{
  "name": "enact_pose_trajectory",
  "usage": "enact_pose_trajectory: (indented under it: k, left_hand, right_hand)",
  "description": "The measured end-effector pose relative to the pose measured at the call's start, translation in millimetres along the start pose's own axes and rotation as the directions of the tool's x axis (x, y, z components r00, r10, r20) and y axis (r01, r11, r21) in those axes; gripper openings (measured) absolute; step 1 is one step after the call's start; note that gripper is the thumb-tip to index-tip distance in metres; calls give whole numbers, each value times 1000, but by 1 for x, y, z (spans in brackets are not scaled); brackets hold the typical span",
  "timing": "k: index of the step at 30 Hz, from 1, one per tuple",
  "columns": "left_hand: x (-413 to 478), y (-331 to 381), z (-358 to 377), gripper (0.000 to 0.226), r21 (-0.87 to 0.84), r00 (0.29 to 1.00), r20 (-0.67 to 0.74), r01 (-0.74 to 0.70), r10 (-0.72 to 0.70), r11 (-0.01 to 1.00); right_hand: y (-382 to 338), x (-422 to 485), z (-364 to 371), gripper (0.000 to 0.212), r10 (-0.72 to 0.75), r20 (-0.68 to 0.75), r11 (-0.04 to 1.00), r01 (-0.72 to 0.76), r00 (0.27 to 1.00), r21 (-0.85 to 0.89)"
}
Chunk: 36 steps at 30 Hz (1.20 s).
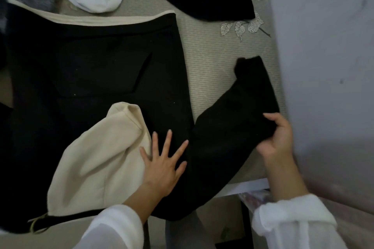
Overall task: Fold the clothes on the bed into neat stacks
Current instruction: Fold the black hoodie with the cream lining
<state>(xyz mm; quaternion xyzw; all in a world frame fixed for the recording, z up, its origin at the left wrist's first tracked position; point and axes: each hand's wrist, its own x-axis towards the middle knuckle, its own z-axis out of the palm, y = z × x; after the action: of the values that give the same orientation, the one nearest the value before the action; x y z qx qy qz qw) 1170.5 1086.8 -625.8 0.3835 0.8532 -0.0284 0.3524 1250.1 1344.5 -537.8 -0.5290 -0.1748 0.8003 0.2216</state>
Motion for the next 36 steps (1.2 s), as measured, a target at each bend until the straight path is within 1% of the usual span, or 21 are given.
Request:
enact_pose_trajectory:
  k: [3,6,9,11,12,13,14,15,16,17,19,21,23,25,26,27,28,30,32,33,36]
  left_hand:
    - [-3,7,3,62,4,993,81,-84,84,996]
    - [-8,12,8,62,-57,973,166,-153,160,987]
    - [-16,13,8,63,-185,958,205,-162,200,969]
    - [-21,11,2,62,-304,960,187,-147,211,941]
    - [-23,8,-2,62,-346,960,178,-142,214,927]
    - [-26,4,-6,61,-363,960,174,-143,218,921]
    - [-29,-1,-8,61,-348,959,172,-155,225,925]
    - [-33,-6,-10,59,-299,957,169,-180,237,937]
    - [-37,-11,-10,57,-222,953,160,-219,257,950]
    - [-42,-16,-9,55,-134,947,151,-266,285,955]
    - [-51,-23,-4,56,0,933,146,-333,330,943]
    - [-60,-31,4,58,43,928,154,-350,340,936]
    - [-67,-43,8,55,1,929,124,-352,349,936]
    - [-74,-61,6,48,-101,926,8,-374,377,922]
    - [-77,-70,4,41,-155,919,-108,-392,379,907]
    - [-78,-81,1,33,-216,903,-266,-398,339,892]
    - [-78,-93,-4,27,-295,883,-407,-369,234,881]
    - [-70,-117,-19,28,-419,832,-554,-253,-25,872]
    - [-50,-136,-39,38,-421,789,-587,-106,-181,901]
    - [-37,-144,-49,44,-380,797,-574,-54,-189,923]
    - [0,-166,-64,60,-164,929,-358,31,-89,986]
  right_hand:
    - [1,-20,5,30,-94,-26,996,94,995,3]
    - [10,-28,33,33,-268,-118,950,242,956,-196]
    - [32,-39,79,24,-552,-127,756,430,824,-493]
    - [56,-47,112,28,-667,31,578,544,744,-609]
    - [71,-49,127,32,-668,186,474,604,721,-640]
    - [87,-50,142,35,-603,373,350,654,706,-671]
    - [103,-49,154,38,-458,554,206,689,696,-695]
    - [118,-46,164,42,-248,683,78,717,687,-693]
    - [132,-41,170,44,-18,734,-6,734,679,-679]
    - [144,-35,172,43,190,716,-68,736,672,-673]
    - [162,-19,163,41,436,591,-222,717,679,-661]
    - [170,-6,145,46,489,475,-406,673,731,-618]
    - [172,1,125,56,473,418,-531,630,775,-566]
    - [176,2,106,74,455,417,-608,617,787,-500]
    - [178,1,99,83,443,436,-632,618,783,-467]
    - [181,-1,93,89,429,468,-648,624,773,-437]
    - [185,-2,88,94,412,507,-659,632,757,-409]
    - [190,-2,86,102,388,571,-671,647,723,-363]
    - [197,1,89,107,384,601,-670,660,701,-341]
    - [200,4,91,110,384,604,-666,662,699,-343]
    - [213,12,95,112,382,560,-660,641,735,-392]
